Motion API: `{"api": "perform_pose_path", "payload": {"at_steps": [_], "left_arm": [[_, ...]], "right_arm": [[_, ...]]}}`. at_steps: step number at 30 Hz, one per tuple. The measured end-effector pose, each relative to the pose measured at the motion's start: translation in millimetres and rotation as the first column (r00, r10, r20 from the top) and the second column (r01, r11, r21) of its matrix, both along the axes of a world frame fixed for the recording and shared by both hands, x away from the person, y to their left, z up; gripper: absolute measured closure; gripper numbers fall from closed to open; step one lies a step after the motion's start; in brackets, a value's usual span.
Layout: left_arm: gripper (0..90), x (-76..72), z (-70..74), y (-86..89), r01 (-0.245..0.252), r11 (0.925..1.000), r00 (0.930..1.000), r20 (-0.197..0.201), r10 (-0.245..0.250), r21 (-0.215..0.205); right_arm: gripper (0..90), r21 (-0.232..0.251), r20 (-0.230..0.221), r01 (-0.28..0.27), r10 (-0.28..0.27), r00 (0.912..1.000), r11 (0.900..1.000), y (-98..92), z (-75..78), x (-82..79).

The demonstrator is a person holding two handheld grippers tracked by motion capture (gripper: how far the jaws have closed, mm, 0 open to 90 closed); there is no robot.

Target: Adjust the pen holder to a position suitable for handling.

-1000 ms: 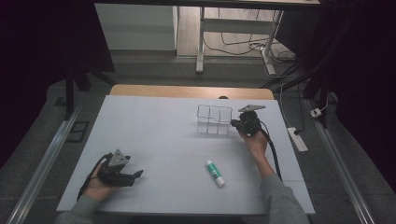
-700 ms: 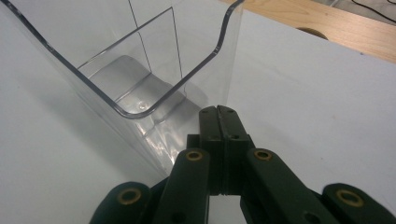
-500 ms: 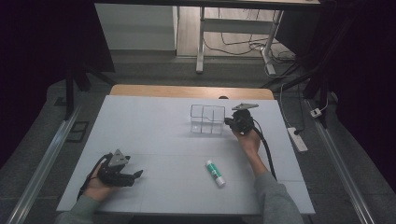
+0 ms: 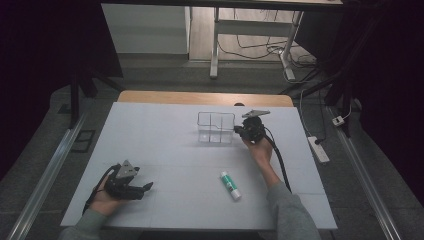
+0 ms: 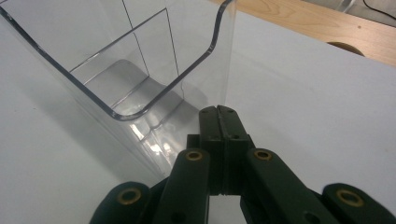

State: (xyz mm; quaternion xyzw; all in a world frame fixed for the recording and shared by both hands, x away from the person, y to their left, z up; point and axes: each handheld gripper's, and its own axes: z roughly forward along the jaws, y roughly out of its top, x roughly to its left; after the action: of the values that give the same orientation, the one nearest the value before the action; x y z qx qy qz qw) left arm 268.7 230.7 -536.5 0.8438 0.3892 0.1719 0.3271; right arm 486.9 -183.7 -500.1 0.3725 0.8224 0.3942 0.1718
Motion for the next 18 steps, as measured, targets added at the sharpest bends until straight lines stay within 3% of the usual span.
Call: {"api": "perform_pose_path", "payload": {"at_steps": [13, 18], "left_arm": [[23.3, 0.5, -0.2, 0.9, 0.0, 1.0, 1.0, 0.0, 0.0, -0.001], [23.4, 0.7, 0.6, 1.9, 0.002, 1.0, 1.0, 0.004, -0.002, -0.004]], "right_arm": [[89.4, 0.0, -0.017, -0.014, 0.014, 0.9998, 1.0, 5.5, -4.6, 1.0], [89.5, -0.034, 0.003, -0.017, 0.018, 0.9998, 0.999, 1.1, -1.4, -3.9]]}}
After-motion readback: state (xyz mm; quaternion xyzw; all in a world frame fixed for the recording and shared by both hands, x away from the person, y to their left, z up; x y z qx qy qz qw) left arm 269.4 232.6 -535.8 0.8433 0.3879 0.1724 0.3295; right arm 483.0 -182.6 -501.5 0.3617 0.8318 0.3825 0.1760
